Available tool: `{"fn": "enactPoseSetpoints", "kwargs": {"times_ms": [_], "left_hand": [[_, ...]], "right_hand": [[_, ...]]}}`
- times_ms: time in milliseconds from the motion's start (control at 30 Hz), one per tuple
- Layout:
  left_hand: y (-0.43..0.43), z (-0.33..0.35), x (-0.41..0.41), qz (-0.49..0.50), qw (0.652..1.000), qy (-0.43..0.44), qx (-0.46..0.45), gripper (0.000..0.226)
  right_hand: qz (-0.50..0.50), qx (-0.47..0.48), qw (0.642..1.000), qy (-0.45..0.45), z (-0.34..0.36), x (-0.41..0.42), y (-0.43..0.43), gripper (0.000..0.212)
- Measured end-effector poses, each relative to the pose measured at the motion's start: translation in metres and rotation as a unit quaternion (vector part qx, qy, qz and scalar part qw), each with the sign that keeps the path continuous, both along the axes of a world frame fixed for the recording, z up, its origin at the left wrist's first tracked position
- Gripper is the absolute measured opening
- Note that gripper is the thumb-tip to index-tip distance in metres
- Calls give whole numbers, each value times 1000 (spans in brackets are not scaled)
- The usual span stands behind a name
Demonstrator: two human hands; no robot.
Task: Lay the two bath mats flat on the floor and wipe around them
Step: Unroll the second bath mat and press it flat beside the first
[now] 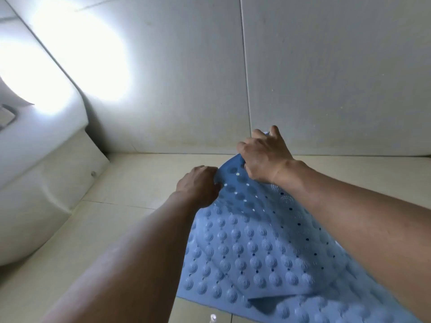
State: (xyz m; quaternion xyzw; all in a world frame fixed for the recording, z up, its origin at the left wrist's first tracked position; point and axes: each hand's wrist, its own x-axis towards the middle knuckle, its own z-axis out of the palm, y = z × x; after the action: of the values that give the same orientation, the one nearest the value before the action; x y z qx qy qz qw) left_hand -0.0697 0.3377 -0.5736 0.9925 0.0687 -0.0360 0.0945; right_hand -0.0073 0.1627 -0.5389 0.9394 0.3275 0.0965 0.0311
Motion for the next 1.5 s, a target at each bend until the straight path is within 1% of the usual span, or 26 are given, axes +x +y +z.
{"fn": "enactPoseSetpoints", "kwargs": {"times_ms": [133,267,333,467,600,733,833,1000,1133,1200,1267,1300,1333,1367,1433,1500], "left_hand": [[-2,7,-18,-59,998,-16,-24,22],[-7,24,-31,-131,990,-52,-29,25],[-13,25,-40,-159,983,-79,-47,22],[-31,17,-63,-179,971,-131,-89,17],[-42,12,-89,-212,960,-162,-85,18],[-32,10,-106,-231,953,-185,-61,21],[-22,-2,-128,-217,957,-182,-67,21],[-6,-13,-182,-180,968,-164,-68,22],[10,18,-227,-173,974,-141,-40,21],[19,49,-238,-174,974,-142,-35,22],[24,81,-241,-173,973,-144,-50,24],[26,97,-242,-171,975,-127,-62,26],[27,110,-242,-170,979,-87,-74,27],[26,121,-242,-169,982,-27,-81,27],[22,135,-246,-147,978,128,-72,36],[17,132,-251,-104,953,279,-53,44]], "right_hand": [[-41,-11,999,-20,10,-34,-12,7],[-95,4,995,-34,27,-77,-27,16],[-124,18,991,-49,31,-99,-35,20],[-163,26,980,-115,31,-140,-48,25],[-197,16,972,-128,31,-181,-57,28],[-188,0,970,-157,30,-201,-64,36],[-183,-14,973,-143,26,-213,-60,35],[-147,-15,980,-131,22,-249,-57,22],[-92,-66,985,-129,48,-287,-48,25],[-110,-103,986,-69,78,-296,-43,28],[-140,-116,983,28,111,-297,-39,22],[-146,-116,980,75,125,-296,-37,23],[-146,-113,976,115,135,-295,-36,26],[-142,-106,972,153,141,-296,-34,26],[-138,-107,958,228,138,-303,-30,29],[-145,-128,935,298,116,-312,-30,32]]}}
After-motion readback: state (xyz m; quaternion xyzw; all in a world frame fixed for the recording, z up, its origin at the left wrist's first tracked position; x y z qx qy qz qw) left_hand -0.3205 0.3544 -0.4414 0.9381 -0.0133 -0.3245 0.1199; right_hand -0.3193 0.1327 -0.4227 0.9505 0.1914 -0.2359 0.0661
